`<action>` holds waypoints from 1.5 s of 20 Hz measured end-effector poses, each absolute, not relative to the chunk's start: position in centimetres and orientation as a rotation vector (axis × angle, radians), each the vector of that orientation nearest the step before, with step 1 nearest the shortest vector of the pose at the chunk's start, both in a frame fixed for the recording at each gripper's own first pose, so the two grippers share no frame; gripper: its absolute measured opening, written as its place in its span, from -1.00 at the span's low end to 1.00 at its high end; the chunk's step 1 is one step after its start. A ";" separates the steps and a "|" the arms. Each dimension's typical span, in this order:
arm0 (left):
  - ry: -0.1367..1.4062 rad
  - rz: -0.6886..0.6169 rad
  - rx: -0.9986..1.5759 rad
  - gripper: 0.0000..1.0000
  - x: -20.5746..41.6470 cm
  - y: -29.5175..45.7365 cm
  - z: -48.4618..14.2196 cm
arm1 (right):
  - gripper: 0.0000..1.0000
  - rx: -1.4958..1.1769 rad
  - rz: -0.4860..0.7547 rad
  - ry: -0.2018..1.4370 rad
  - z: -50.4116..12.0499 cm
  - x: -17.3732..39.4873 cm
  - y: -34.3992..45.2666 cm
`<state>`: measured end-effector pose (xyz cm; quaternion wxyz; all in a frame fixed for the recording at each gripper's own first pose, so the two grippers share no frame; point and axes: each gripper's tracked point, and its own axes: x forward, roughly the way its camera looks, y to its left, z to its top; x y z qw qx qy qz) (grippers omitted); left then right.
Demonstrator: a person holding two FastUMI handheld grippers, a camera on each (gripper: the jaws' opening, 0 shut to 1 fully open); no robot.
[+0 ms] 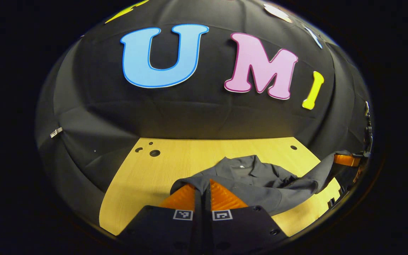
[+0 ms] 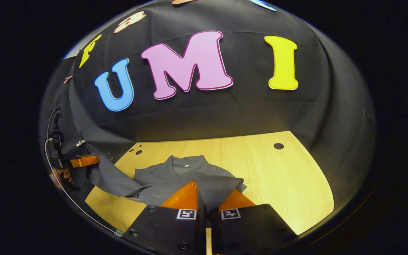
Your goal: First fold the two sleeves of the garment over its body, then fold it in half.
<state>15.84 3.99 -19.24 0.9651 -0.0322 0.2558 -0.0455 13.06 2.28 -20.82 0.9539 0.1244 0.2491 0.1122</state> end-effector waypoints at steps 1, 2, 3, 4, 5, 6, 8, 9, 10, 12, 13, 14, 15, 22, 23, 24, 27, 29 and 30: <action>0.516 -0.085 -0.062 -0.89 16.8 4.0 -19.4 | -0.80 0.253 0.223 0.507 -21.2 14.1 2.2; 0.516 -0.079 -0.051 -0.89 17.9 4.0 -19.7 | -0.80 0.253 0.217 0.510 -21.6 15.1 2.2; 0.518 -0.078 -0.038 -0.89 18.9 3.9 -20.2 | -0.80 0.253 0.211 0.514 -22.1 16.1 2.2; 0.521 -0.074 -0.026 -0.89 19.9 3.8 -20.8 | -0.80 0.254 0.203 0.519 -22.7 17.1 2.1; 0.525 -0.068 -0.019 -0.89 20.9 3.8 -21.4 | -0.80 0.254 0.195 0.523 -23.4 18.1 2.1; 0.535 -0.060 -0.016 -0.89 21.8 3.9 -22.3 | -0.80 0.252 0.187 0.527 -23.9 19.2 2.1; 0.576 -0.034 -0.021 -0.89 23.3 4.2 -24.6 | -0.80 0.252 0.172 0.554 -26.0 21.0 2.2; 0.598 -0.025 -0.019 -0.89 24.0 4.4 -25.7 | -0.80 0.251 0.165 0.570 -27.1 21.9 2.4; 0.621 -0.013 -0.015 -0.89 24.7 4.7 -26.7 | -0.80 0.250 0.162 0.587 -28.2 22.7 2.5; 0.644 0.007 -0.017 -0.89 25.8 5.1 -28.6 | -0.80 0.243 0.166 0.608 -30.0 24.3 2.9; 0.653 0.019 -0.020 -0.89 26.2 5.2 -29.6 | -0.80 0.232 0.171 0.612 -30.9 25.1 3.2; 0.662 0.030 -0.017 -0.89 26.6 5.4 -30.6 | -0.80 0.218 0.179 0.622 -31.8 25.9 3.4; 0.674 0.038 -0.008 -0.89 26.9 5.6 -31.8 | -0.80 0.206 0.185 0.632 -32.8 26.6 3.7; 0.743 0.066 0.055 -0.89 27.8 5.4 -38.3 | -0.75 0.115 0.215 0.726 -40.0 28.1 4.6; 0.750 0.066 0.058 -0.89 27.9 5.4 -38.9 | -0.73 0.110 0.217 0.737 -40.6 28.1 4.7; 0.760 0.065 0.060 -0.89 28.0 5.3 -39.5 | -0.73 0.106 0.218 0.748 -41.2 28.1 4.8; 0.788 0.052 0.058 -0.84 27.8 5.0 -40.6 | -0.67 0.087 0.211 0.783 -42.7 27.9 4.5; 0.786 0.045 0.052 -0.71 27.8 5.0 -40.5 | -0.62 0.094 0.216 0.787 -42.7 27.8 4.7; 0.781 0.043 0.050 -0.64 27.7 4.9 -40.3 | -0.60 0.098 0.218 0.788 -42.6 27.7 4.6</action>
